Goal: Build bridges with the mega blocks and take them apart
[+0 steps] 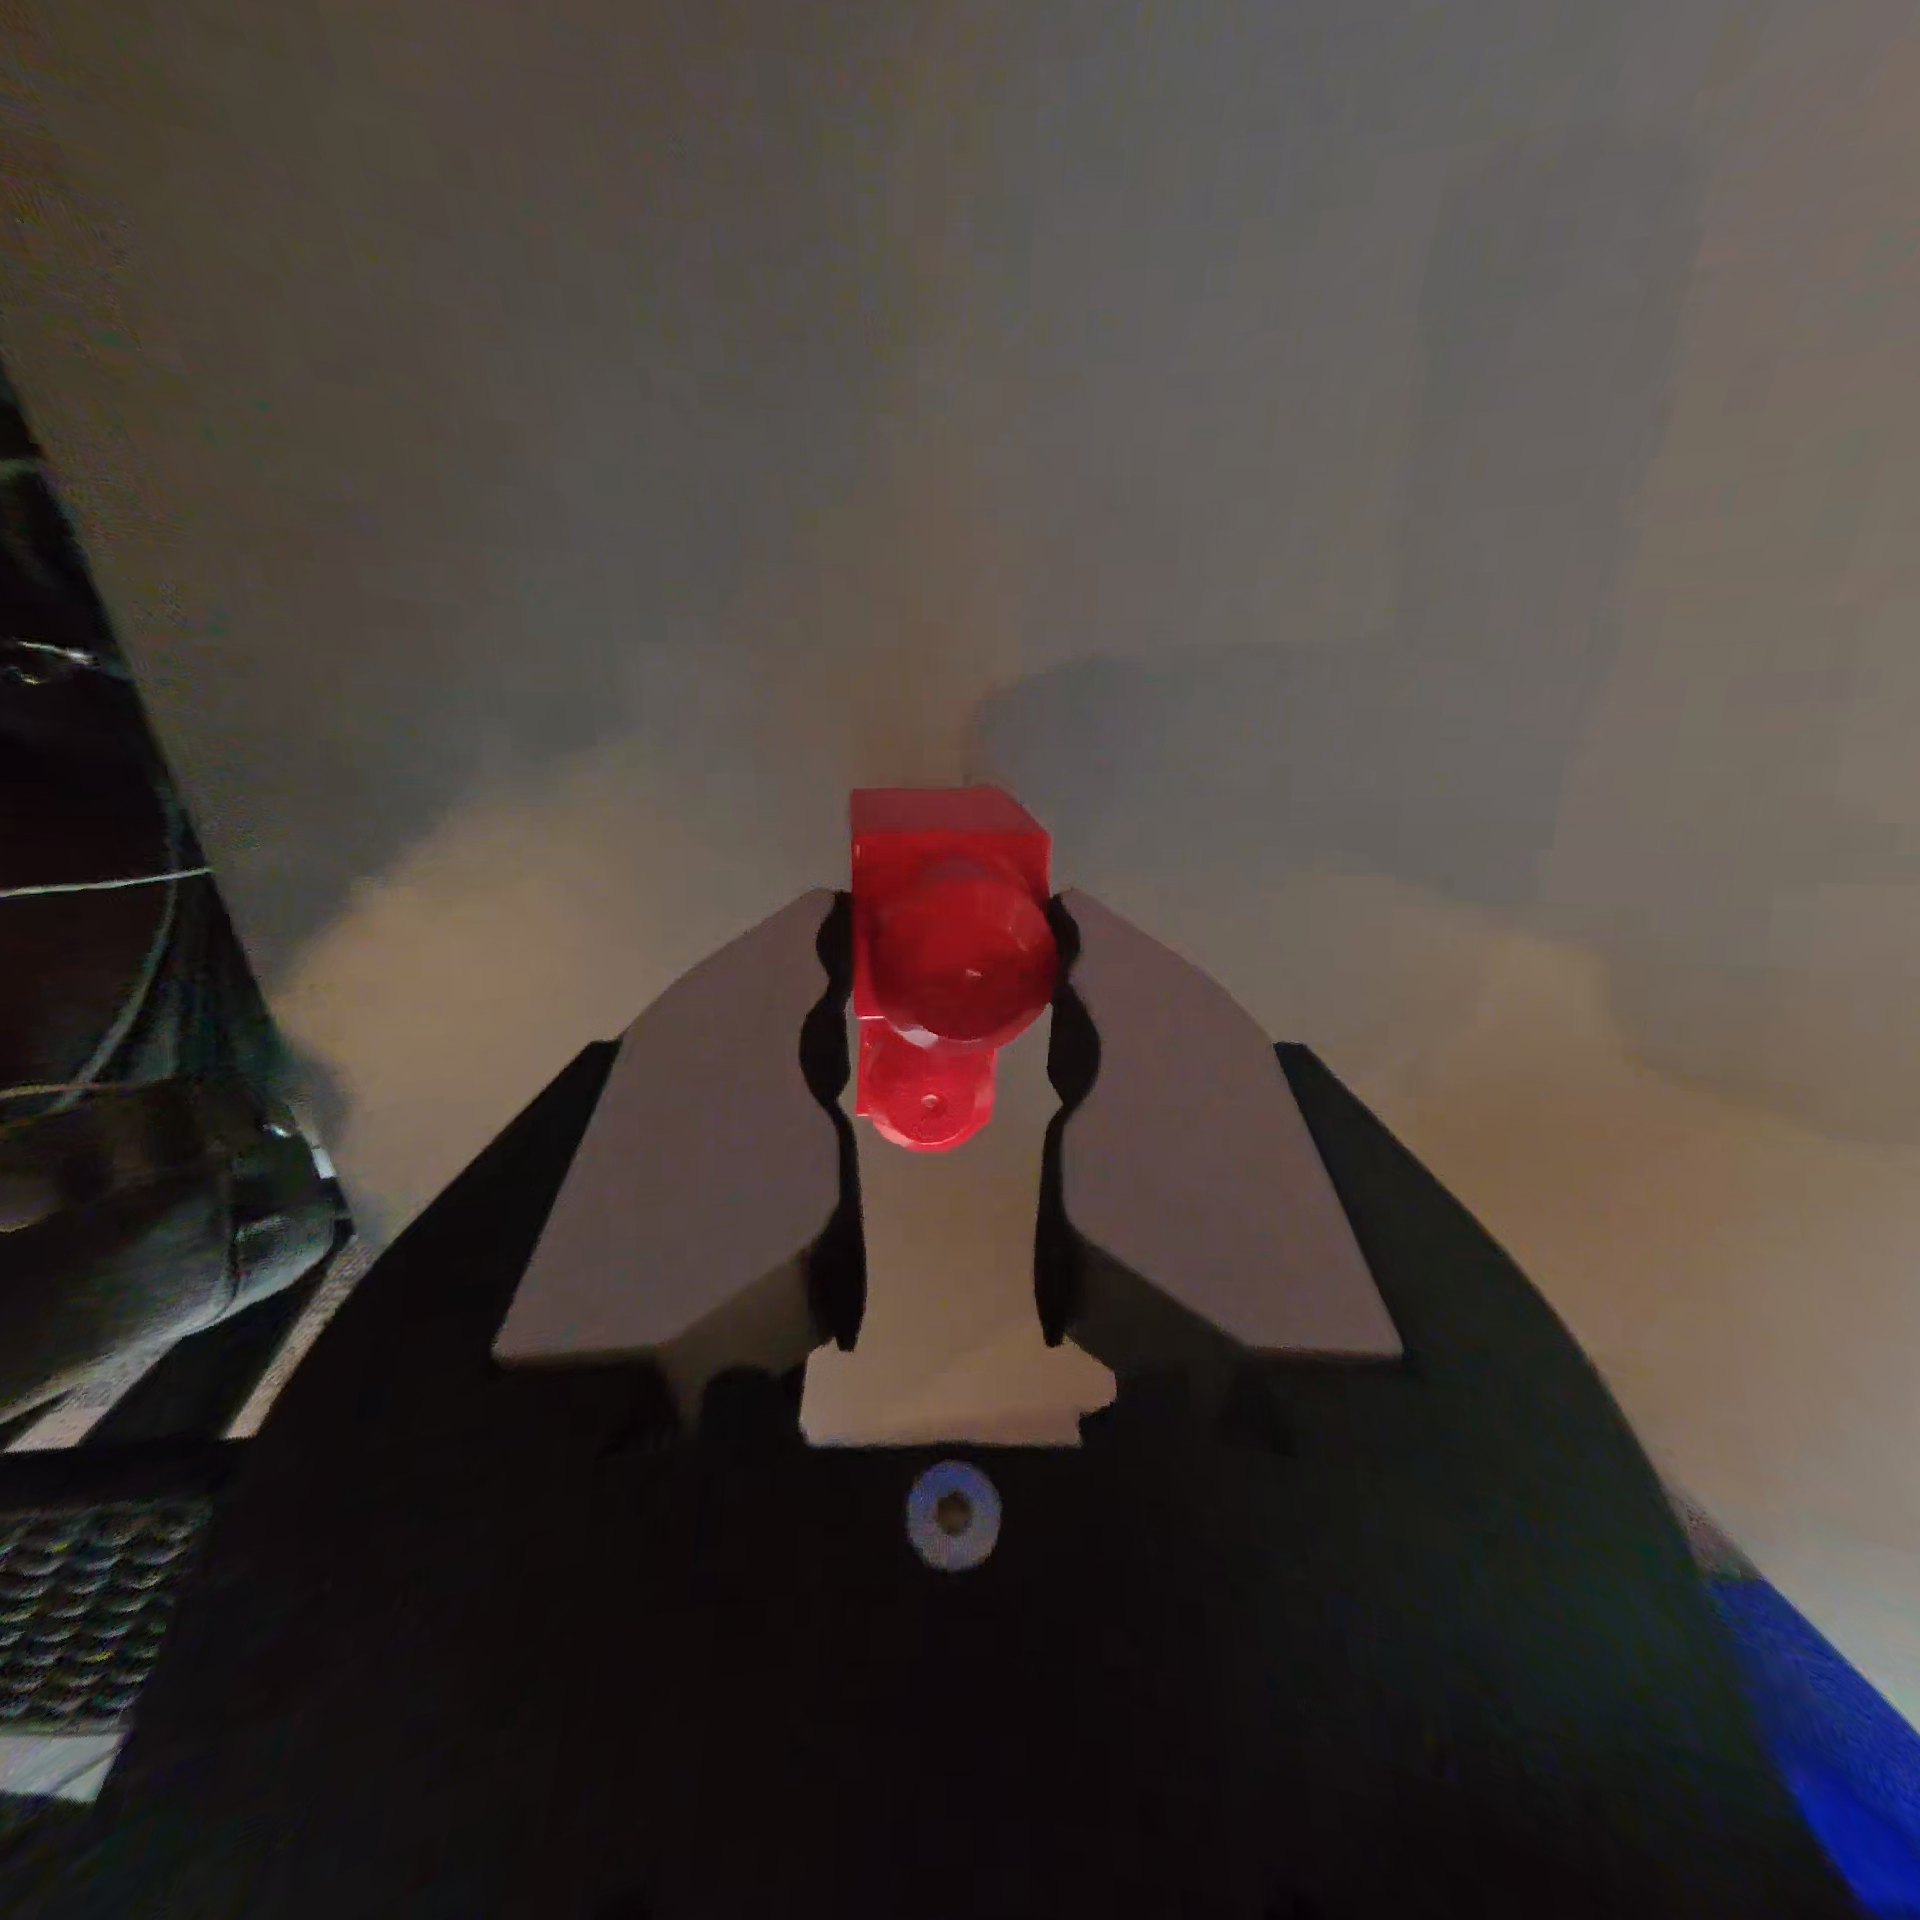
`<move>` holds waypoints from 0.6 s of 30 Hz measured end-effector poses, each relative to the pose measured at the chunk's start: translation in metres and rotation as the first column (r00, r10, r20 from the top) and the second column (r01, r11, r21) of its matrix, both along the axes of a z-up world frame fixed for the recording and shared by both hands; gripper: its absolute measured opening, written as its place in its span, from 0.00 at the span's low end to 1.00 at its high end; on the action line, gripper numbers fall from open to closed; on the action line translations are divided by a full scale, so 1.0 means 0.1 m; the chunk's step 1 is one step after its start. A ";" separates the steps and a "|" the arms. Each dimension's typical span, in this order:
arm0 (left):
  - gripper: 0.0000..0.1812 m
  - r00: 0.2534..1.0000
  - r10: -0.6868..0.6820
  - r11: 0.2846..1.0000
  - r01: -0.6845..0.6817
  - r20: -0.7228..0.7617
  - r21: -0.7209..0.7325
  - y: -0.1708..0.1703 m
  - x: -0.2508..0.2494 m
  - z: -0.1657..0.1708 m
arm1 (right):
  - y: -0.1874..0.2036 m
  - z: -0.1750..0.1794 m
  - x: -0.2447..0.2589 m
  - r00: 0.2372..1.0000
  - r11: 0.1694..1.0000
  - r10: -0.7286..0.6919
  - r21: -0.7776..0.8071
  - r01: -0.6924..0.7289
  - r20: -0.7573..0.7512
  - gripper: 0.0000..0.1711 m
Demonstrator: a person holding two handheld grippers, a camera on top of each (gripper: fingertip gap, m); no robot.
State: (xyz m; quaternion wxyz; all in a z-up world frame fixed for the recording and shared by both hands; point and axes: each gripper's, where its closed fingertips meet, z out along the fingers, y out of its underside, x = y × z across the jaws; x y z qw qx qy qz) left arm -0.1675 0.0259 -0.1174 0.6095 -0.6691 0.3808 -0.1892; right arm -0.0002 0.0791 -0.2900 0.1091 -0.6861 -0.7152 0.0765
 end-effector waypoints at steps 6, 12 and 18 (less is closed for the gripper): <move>0.38 1.000 0.013 1.000 -0.013 0.013 0.006 0.00 -0.08 0.01 | 0.04 -0.22 0.11 0.997 1.000 -0.023 -0.002 0.024 0.067 0.20; 0.38 1.000 0.019 1.000 -0.020 0.018 0.017 0.00 -0.11 0.03 | 0.03 -0.31 0.12 0.995 1.000 -0.003 -0.001 0.003 0.095 0.20; 0.38 0.999 0.030 0.999 -0.030 0.019 0.028 -0.01 -0.15 0.04 | 0.00 -0.34 0.13 0.994 0.999 0.041 0.002 -0.041 0.097 0.20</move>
